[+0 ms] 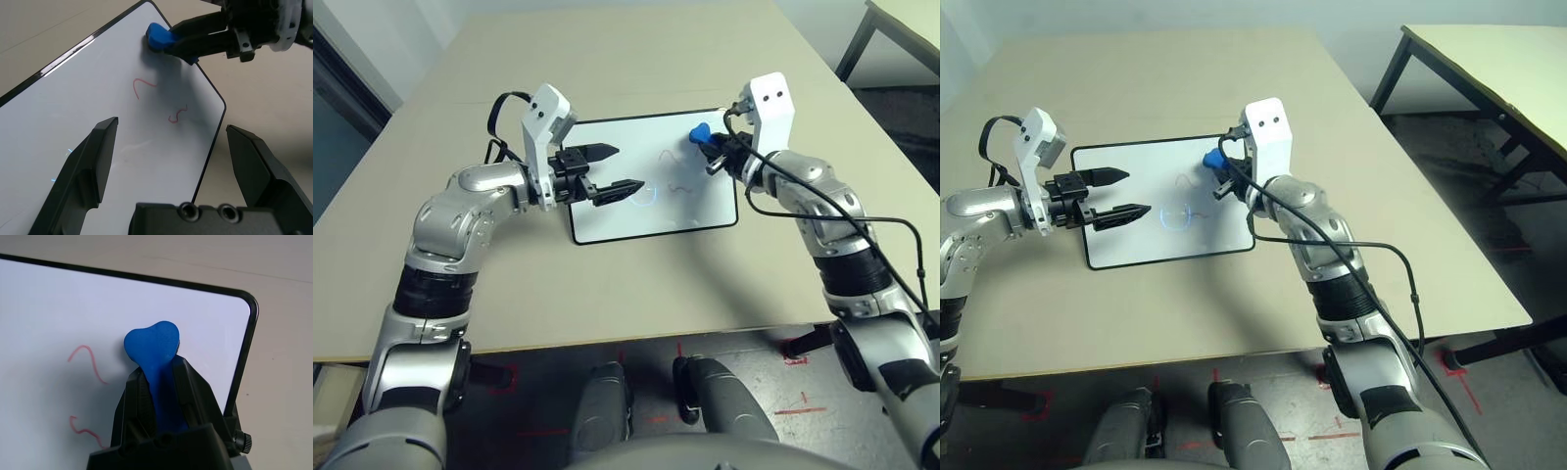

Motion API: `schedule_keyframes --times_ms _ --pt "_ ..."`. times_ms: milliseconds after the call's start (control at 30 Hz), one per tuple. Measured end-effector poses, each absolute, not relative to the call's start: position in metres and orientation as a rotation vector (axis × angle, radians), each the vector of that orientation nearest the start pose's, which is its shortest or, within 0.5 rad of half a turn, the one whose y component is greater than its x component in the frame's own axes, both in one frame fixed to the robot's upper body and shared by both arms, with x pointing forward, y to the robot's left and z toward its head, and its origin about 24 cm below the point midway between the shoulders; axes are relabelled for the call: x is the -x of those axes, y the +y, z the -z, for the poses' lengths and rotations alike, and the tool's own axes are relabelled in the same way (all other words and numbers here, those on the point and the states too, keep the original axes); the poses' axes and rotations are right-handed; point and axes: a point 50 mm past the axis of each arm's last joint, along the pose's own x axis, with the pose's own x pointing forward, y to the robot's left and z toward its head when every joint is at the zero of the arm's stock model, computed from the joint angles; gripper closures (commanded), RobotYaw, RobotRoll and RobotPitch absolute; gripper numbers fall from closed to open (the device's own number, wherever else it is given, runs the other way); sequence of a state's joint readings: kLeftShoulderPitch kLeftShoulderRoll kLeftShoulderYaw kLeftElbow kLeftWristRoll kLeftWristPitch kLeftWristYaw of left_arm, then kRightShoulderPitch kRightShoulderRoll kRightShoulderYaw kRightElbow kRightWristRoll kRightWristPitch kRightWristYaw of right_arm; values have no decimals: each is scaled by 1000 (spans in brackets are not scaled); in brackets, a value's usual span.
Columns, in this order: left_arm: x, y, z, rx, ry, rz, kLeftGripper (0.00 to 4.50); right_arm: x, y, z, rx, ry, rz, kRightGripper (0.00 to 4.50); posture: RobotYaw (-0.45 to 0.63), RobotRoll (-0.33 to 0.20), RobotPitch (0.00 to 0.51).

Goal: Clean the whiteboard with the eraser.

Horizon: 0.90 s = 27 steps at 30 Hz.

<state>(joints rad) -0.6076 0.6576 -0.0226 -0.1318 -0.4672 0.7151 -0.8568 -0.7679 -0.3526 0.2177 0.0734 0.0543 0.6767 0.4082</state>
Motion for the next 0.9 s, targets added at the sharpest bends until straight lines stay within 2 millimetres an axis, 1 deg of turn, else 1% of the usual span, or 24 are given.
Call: schedule_keyframes --times_ms 200,467,733,900 --pt "-303 171 -203 -238 121 967 0 -357 -107 -181 456 82 -542 3808 27 0 122" --pt "-302 171 -202 -234 129 966 0 -350 -96 -170 464 97 -596 3808 26 0 126" --pt "-302 171 -202 -231 135 963 0 -345 -95 -165 470 108 -610 3809 23 0 127" --pt "-302 170 -203 -232 133 963 0 -347 -96 -167 491 93 -592 3810 19 0 124"
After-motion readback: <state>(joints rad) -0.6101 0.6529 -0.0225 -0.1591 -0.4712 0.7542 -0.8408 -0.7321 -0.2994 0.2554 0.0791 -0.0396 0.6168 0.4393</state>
